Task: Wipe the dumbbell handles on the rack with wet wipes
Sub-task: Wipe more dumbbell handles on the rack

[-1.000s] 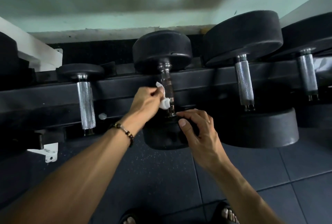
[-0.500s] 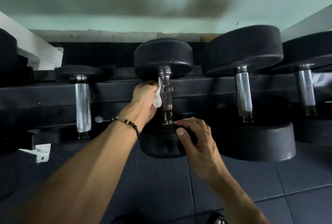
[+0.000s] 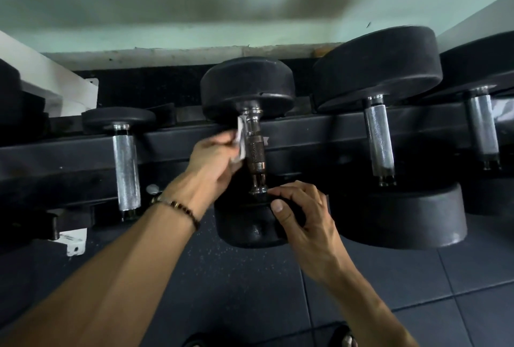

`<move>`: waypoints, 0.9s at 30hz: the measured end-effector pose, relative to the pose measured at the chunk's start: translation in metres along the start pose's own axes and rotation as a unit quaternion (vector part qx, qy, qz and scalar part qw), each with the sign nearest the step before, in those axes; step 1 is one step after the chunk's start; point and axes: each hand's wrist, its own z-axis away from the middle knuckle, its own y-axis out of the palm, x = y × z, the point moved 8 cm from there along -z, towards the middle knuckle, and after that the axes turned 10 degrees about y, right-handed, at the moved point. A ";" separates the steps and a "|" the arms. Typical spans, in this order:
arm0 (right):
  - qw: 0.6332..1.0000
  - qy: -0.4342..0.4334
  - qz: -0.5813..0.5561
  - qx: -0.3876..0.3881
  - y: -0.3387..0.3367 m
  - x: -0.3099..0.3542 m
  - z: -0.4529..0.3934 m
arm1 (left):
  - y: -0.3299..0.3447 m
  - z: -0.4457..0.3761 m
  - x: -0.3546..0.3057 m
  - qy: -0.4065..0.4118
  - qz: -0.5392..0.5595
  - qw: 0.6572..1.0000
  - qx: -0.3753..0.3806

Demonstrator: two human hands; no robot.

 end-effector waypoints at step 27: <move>1.000 0.009 -0.009 0.010 0.003 -0.002 0.001 | -0.004 0.016 0.008 -0.006 -0.136 0.990 0.038</move>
